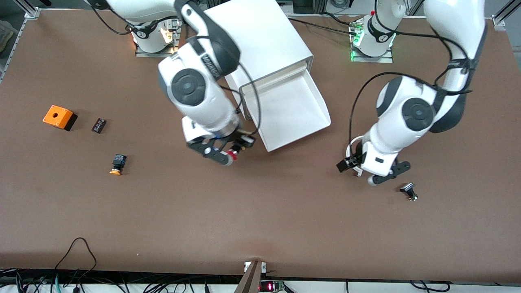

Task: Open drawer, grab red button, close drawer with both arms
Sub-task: 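Carry the red button toward the yellow button with the right gripper, then push the drawer closed with the left gripper while the right gripper lowers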

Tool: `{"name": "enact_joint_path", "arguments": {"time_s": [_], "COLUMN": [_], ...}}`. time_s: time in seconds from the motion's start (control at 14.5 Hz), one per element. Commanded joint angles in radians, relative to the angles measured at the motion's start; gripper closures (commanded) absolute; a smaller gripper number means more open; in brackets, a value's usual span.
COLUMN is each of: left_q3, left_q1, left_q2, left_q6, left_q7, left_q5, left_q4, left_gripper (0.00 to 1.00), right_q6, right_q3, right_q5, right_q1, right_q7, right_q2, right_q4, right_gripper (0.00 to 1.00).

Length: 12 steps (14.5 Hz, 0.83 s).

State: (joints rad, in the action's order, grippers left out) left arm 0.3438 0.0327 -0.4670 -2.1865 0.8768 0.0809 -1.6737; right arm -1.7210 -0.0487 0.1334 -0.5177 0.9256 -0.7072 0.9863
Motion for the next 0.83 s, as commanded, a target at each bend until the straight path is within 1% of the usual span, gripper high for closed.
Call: {"name": "enact_joint_path", "arguments": {"time_s": [0.0,0.07,0.21,0.41,0.48,0.62,0.76], "left_q3": [0.000,0.000,0.000,0.001,0.001,0.010,0.049], "left_q1": [0.044,0.064,0.110,0.157,0.170,0.199,0.200], "left_q2": [-0.042,-0.051,-0.053,-0.045,-0.042,-0.032,-0.019], "left_q6": [-0.048,-0.067,-0.100,-0.136,-0.139,-0.137,-0.139], "left_q7": [0.106,0.119,0.136,0.207,0.237,0.254,0.283], "left_q5": [0.025,0.026,0.034,0.034,0.036,0.034,0.034], "left_q4": [-0.003,-0.014,-0.061,-0.119,-0.126,-0.153,-0.190], "left_gripper": [0.02,0.02,0.02,0.02,0.02,0.02,0.02], "right_q6": [0.052,0.046,-0.004,-0.157,-0.220,-0.331,-0.420], "right_q3": [0.010,0.041,0.128,0.229,0.251,0.282,0.285], "right_q5": [0.002,0.002,0.011,0.015,0.015,0.017,0.017], "right_q1": [0.080,0.097,0.103,0.103,0.105,0.113,0.136], "right_q7": [-0.251,-0.349,-0.540,-0.788,-0.851,-0.931,-0.944], "right_q2": [0.054,0.080,0.139,0.216,0.228,0.239,0.239], "right_q4": [0.076,0.131,0.271,0.498,0.573,0.688,0.774], "right_gripper": [1.00,1.00,1.00,1.00,1.00,1.00,1.00]}}
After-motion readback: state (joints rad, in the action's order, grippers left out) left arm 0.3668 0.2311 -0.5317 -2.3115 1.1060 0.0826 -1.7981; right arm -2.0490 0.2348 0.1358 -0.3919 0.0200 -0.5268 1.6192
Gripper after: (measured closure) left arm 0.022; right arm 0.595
